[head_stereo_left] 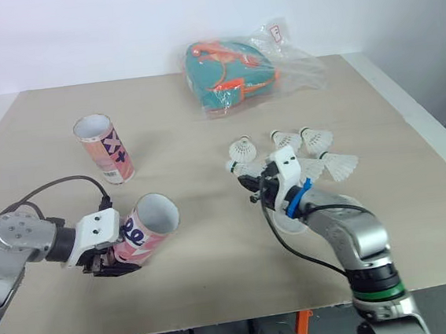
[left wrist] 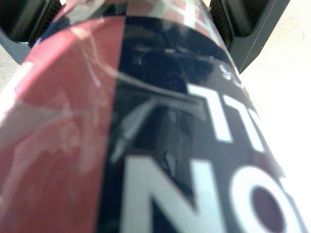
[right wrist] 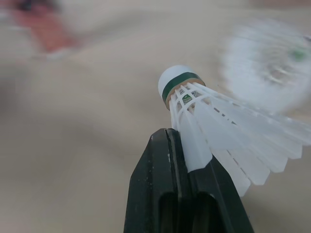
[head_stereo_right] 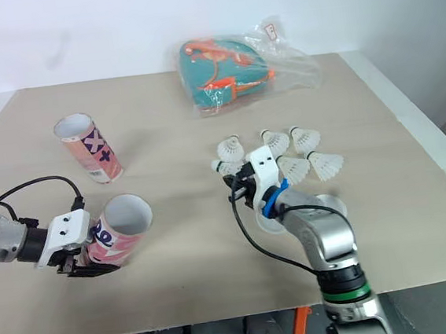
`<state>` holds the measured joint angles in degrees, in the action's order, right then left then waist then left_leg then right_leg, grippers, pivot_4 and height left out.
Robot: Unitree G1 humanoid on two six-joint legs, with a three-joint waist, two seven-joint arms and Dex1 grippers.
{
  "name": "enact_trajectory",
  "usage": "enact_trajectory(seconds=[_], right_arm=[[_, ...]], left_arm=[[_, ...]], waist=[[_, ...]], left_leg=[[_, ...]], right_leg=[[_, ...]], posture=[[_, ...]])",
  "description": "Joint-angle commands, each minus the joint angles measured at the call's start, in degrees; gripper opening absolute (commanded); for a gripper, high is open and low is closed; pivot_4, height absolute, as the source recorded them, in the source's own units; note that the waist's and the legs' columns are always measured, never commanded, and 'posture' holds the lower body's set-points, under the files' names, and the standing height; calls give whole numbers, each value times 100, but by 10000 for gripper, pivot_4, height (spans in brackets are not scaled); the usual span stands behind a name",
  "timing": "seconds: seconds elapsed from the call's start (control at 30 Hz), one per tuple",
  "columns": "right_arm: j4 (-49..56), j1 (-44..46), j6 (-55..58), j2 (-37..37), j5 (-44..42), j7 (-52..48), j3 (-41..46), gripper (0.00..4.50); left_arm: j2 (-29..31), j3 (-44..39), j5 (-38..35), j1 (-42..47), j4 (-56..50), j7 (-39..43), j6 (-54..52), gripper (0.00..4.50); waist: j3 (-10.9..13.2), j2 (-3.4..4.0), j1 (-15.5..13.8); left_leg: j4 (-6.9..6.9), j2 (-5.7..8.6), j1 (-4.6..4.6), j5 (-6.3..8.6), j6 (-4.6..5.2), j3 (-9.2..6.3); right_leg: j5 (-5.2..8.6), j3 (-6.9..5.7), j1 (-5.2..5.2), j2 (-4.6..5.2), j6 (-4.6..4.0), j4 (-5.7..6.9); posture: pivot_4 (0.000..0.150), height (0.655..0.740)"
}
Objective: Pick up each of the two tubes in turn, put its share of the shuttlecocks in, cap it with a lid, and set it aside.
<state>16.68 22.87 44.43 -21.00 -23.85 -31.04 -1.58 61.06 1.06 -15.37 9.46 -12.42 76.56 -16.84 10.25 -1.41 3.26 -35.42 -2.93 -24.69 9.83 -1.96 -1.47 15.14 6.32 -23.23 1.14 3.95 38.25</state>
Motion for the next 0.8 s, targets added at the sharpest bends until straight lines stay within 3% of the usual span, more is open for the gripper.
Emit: enact_trajectory(seconds=[0.03,0.27,0.47,0.8], right_arm=[[359,40,-167,-508,-393,-738,277,366],[934,721,-477,-1468,-1310,-2744,96,366],[92,1626,-1490,-1277,-208,-2996,-939,366],[-655,2567,-2264,-926,56,-3894,-1436,366]], left_arm=[[-74,263,33,-67,-50,49,-80,31652],[-102,370,21,46,49,165,-166,31652],[-128,514,68,212,222,282,-259,31652],[-156,681,197,452,522,449,-245,31652]], waist=[[0,0,-12],[10,22,-49],[2,19,-58],[2,21,-62]], left_leg=[[1,-1,1,0,0,0],[0,-3,2,1,1,2],[-5,-4,3,1,1,0],[-6,-4,3,0,1,6]], right_leg=[[3,0,0,-1,2,1],[8,0,-2,-4,6,2],[11,-1,0,-6,0,0],[2,0,-1,-4,5,3]], posture=[[1500,7400],[1500,7400],[1500,7400],[1500,7400]])
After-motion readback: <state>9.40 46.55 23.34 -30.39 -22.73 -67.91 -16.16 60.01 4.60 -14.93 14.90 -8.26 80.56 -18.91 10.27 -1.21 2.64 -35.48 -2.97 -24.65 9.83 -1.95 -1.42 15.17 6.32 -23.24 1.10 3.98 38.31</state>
